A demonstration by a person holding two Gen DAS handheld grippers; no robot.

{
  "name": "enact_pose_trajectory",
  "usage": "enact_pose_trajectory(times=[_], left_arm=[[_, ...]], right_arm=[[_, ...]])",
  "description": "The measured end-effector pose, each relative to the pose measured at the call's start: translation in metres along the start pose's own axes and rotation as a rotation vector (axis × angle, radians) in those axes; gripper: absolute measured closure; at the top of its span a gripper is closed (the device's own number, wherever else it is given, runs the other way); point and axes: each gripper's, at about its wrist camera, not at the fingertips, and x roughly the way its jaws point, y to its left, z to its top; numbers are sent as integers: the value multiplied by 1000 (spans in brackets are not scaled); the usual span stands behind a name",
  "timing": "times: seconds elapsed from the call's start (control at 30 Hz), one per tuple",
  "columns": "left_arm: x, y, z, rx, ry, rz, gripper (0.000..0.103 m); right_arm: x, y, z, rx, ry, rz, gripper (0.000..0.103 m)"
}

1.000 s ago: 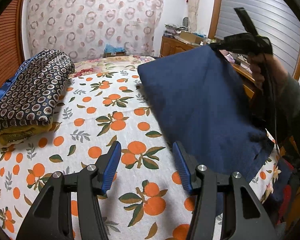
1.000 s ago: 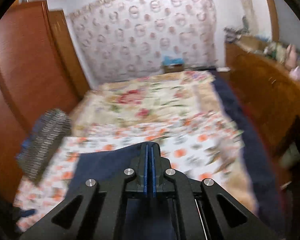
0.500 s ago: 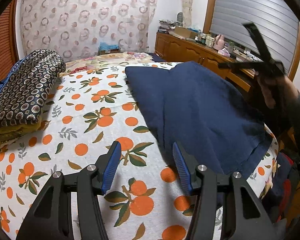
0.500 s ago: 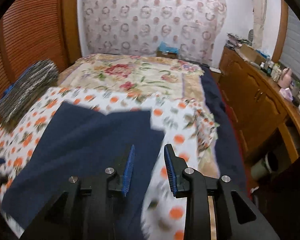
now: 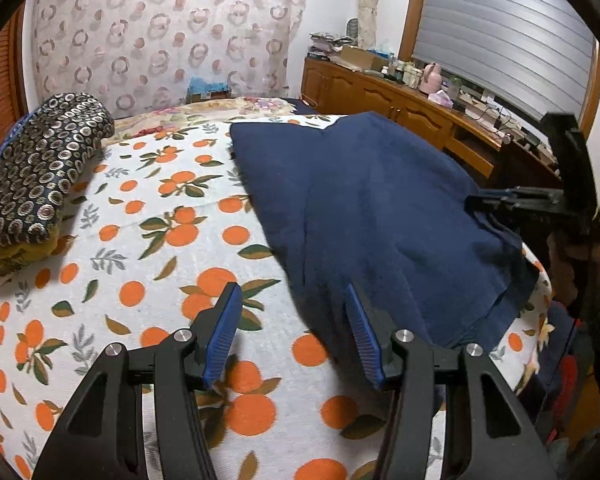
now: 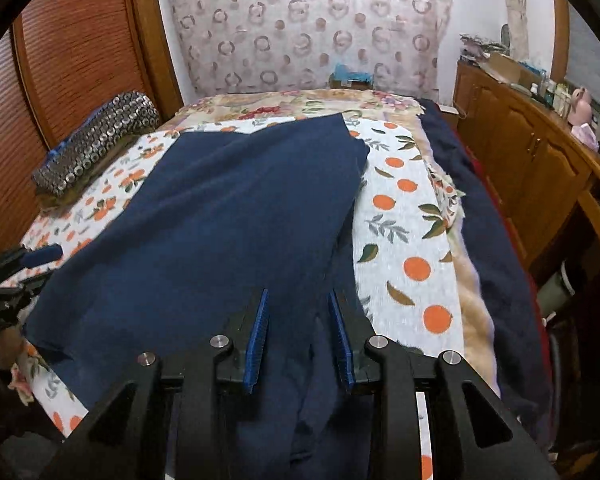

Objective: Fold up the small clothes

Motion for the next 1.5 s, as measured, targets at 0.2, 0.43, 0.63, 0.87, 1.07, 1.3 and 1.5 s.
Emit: enact_pose_trajectory(times=[0.2,0.43,0.63,0.87,1.07,1.3,1.5], left_arm=[[-2,-3,0,9,-7,11,48],[-7,-6,0,0,-17,-16,48],[-10,-13,-1,12,-21,-21,48],[-15,-18,-1,25,-27,-27,48],[-18,-20,-1,19,-28,-44,48],[-5,-20,-9,30,32,-42,48],[1,-17,-20,12,86,-81,48]], right_arm=[[-15,10,-4,-49,-90,-49,97],[-47,-4,-12,-12,-169,-67,98],[-41,-10,-17,7,-135,-105,98],[-49,-17,-21,70,-140,-77,72],[-56,-14,-32,50,-126,9,60],[-41,-10,-42,2,-41,-39,56],[-34,-14,-49,30,17,-34,56]])
